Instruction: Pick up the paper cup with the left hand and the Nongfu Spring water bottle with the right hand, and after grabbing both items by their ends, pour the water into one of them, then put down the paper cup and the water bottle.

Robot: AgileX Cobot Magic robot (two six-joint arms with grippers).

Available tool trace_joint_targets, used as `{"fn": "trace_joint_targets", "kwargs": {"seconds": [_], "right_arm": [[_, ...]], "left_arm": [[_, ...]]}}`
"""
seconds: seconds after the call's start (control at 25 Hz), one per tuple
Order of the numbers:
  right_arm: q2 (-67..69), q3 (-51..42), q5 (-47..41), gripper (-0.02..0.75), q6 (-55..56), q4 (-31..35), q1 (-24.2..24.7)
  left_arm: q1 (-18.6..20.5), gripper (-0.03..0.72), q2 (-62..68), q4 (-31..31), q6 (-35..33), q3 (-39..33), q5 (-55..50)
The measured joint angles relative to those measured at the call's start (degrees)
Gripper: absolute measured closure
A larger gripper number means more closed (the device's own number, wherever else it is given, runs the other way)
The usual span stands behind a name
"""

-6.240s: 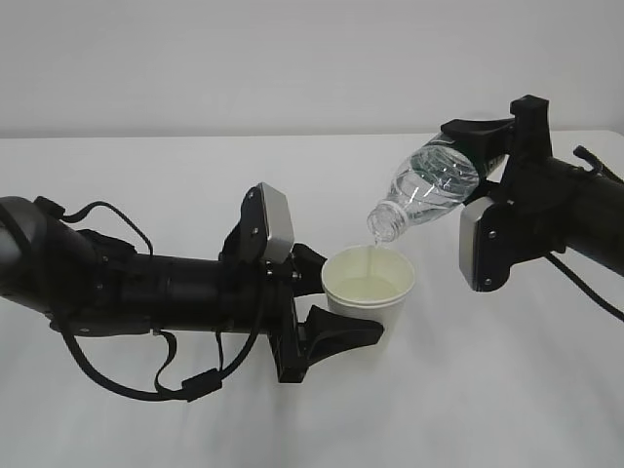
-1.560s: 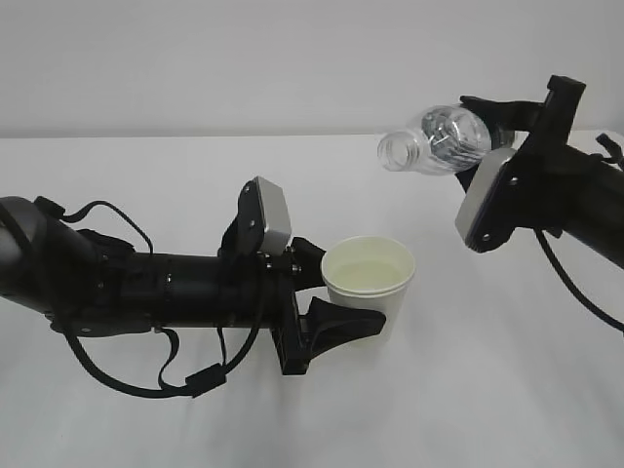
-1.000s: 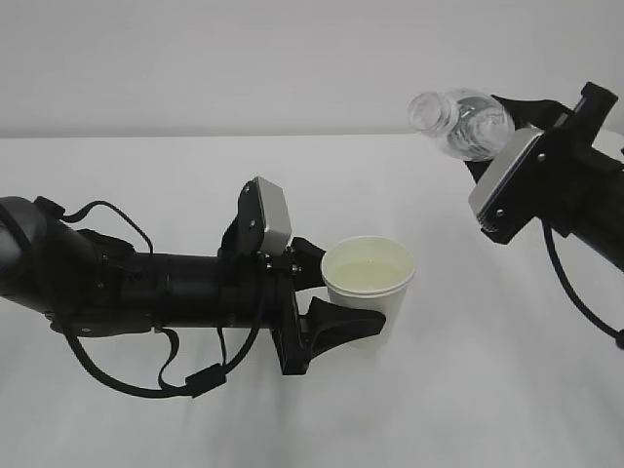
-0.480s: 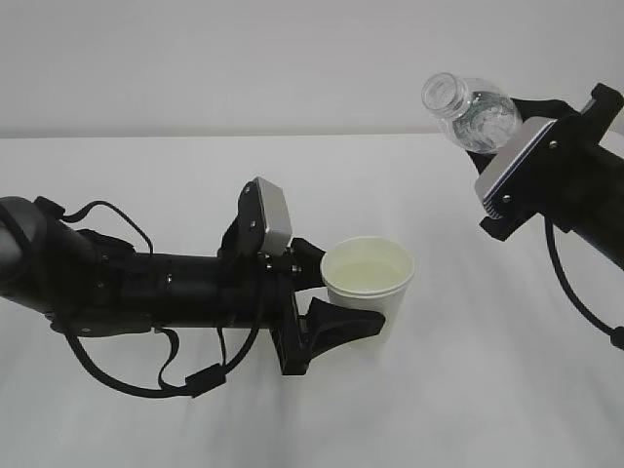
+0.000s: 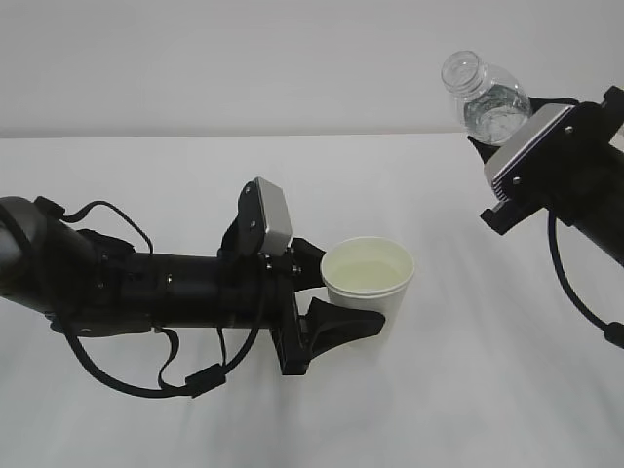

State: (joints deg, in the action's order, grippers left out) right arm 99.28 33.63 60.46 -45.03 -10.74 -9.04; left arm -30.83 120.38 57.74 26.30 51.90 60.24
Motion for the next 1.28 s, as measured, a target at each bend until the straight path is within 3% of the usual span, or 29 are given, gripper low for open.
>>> {"fn": "trace_joint_targets", "kwargs": {"seconds": [1.28], "right_arm": [[0.00, 0.00, 0.00, 0.330, 16.75, 7.07, 0.00]], "left_arm": [[0.00, 0.202, 0.00, 0.00, 0.00, 0.00, -0.13]]}}
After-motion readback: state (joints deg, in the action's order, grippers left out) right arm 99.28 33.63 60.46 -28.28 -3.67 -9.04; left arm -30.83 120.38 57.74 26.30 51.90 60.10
